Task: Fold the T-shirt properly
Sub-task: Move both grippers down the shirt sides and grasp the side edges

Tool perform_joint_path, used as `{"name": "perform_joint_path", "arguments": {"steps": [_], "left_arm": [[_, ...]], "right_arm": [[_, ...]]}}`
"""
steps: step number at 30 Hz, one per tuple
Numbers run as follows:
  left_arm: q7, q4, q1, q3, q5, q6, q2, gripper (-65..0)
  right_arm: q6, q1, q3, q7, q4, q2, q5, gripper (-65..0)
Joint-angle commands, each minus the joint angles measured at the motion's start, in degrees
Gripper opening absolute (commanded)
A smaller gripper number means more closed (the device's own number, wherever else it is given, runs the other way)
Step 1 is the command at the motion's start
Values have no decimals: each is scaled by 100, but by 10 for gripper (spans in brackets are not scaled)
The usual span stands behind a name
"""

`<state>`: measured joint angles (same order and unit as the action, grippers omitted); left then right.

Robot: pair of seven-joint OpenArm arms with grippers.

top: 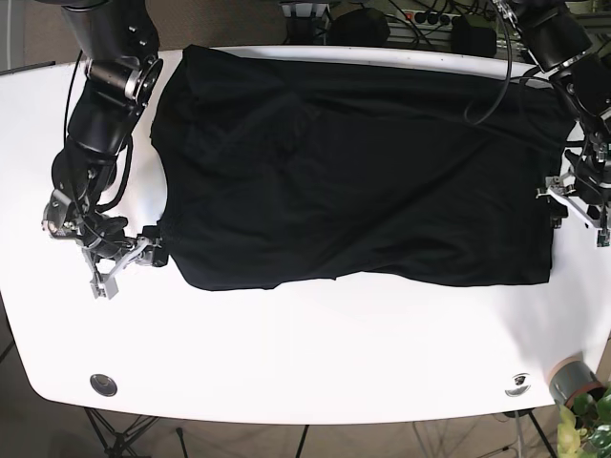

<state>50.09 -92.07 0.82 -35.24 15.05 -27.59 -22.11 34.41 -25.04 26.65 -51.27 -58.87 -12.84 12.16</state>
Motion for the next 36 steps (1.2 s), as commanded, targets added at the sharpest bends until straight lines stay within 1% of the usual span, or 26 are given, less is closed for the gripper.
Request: {"name": "perform_joint_path", "arguments": {"steps": [1,6,8,12,16,19,20,23,24,25,26,28,29,32,35,36], "left_arm": [[-99,-81,81,-23,56,12,-79,-242],[-99,-63,72,-14,47,21,-70,-242],[-99,-63,72,-14,47,21,-70,-242],[-99,16,81,-5,47,30,-70,-242],[-222,359,195,4,47,30,-79,-240],[-380,719,353,4,-41,39,-106,-237],[-406,878,432,4,-173,39,-106,-225],[-424,1194,740,4,-551,39,-106,-146],[-424,1352,872,4,-700,39,-106,-117],[-424,1431,951,-5,-771,39,-106,-103],[-433,1572,1056,-5,-867,39,-106,-86],[-477,1792,1224,-14,-973,39,-106,-83],[-565,1941,1311,-23,-991,39,-106,-83],[-934,2442,1514,-23,-1017,47,-106,-83],[-1250,3005,1689,4,-1017,197,-114,-82],[-1303,3111,1733,4,-1017,241,-114,-82]], "right_arm": [[36,-314,3,340,371,-109,54,-176],[36,-323,-24,656,854,-92,36,-176],[36,-305,-208,683,916,-65,89,-176],[36,-103,-490,691,775,119,89,-178],[-8,117,-525,665,318,330,80,-178],[-26,187,-534,665,239,453,45,-178],[-26,187,-534,656,239,471,45,-178],[-26,205,-534,568,239,506,45,-181],[-26,240,-534,560,239,506,45,-193],[-26,258,-534,551,230,515,45,-206],[-26,266,-534,551,221,524,45,-238],[-26,266,-534,551,221,594,36,-301],[-26,266,-534,551,212,612,36,-347],[-26,266,-534,551,230,638,36,-458],[-26,266,-534,551,230,638,36,-549],[-26,266,-534,551,230,638,36,-564]]}}
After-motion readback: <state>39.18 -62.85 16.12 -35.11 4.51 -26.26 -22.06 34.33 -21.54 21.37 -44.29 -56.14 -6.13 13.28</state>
